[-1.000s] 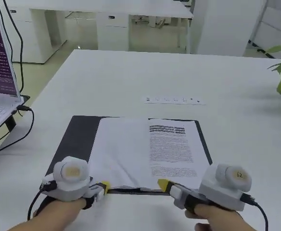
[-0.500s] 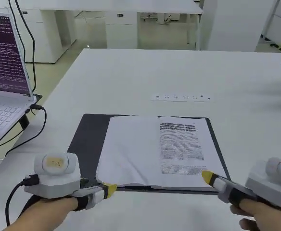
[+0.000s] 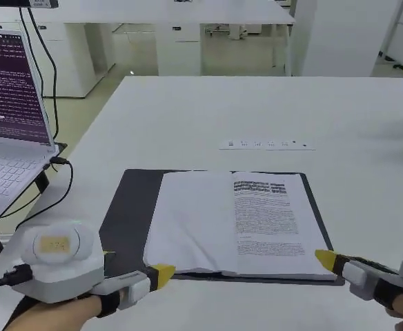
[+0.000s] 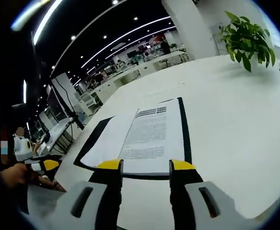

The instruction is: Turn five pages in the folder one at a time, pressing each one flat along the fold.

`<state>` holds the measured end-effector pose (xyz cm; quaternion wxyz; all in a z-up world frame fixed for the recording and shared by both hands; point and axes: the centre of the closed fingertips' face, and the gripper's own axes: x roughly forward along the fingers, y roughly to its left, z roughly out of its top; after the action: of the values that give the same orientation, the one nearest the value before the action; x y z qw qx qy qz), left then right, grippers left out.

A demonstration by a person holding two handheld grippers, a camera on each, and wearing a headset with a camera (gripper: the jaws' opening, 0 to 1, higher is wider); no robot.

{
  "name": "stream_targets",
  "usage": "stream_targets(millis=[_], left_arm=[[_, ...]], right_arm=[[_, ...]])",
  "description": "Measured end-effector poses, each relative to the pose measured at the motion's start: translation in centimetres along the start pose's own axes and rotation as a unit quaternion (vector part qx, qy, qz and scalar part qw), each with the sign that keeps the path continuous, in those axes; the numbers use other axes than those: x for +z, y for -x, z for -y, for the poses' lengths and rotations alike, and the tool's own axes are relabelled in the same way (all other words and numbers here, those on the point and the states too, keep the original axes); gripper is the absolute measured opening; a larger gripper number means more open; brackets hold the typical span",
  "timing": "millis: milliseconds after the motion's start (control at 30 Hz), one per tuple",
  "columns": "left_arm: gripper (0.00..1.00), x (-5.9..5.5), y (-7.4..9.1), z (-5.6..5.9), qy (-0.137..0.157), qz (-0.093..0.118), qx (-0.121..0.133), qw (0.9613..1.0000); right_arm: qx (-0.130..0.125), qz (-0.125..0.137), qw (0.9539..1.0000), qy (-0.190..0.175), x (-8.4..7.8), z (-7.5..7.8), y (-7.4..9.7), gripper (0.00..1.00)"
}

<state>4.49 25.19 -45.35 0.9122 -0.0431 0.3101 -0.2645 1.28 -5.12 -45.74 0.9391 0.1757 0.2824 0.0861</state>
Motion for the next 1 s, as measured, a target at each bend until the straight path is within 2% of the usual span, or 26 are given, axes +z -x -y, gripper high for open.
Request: stream_targets(millis=[200,333,467,567,633,700,833,1000], left_arm=[[0.79,0.3,0.5,-0.2,0.002,0.008,0.005,1.0000],[0.85,0.2,0.9,-0.3,-0.017,0.011,0.015,0.9997],[0.98,0.0,1.3,-0.4,-0.031,0.015,0.023,0.9991],[0.99,-0.4,1.6,-0.7,-0.038,0.013,0.027,0.9988],[0.99,-0.5,1.8,-0.8,-0.040,0.012,0.028,0.9987],[0.99,-0.4,2.2,-1.1,-0.047,0.014,0.033,0.9983],[0.99,0.0,3.0,-1.3,-0.049,0.020,0.036,0.9979],[0.99,0.4,3.6,-1.6,-0.048,0.028,0.039,0.9977]], right_arm=[[0.009,0.002,0.9986,0.052,0.2,-0.3,1.0,0.58],[0.007,0.026,0.9969,0.074,0.8,-0.3,1.9,0.74],[0.012,0.042,0.9950,0.089,0.7,-0.4,2.7,0.89],[0.007,0.048,0.9924,0.113,0.4,-0.2,3.1,1.00],[-0.001,0.052,0.9896,0.134,0.4,0.1,3.4,1.00],[-0.001,0.050,0.9887,0.141,0.1,0.1,3.6,1.00],[-0.007,0.055,0.9874,0.148,0.3,0.2,4.3,1.00],[-0.013,0.060,0.9880,0.142,0.9,0.4,4.8,1.00]])
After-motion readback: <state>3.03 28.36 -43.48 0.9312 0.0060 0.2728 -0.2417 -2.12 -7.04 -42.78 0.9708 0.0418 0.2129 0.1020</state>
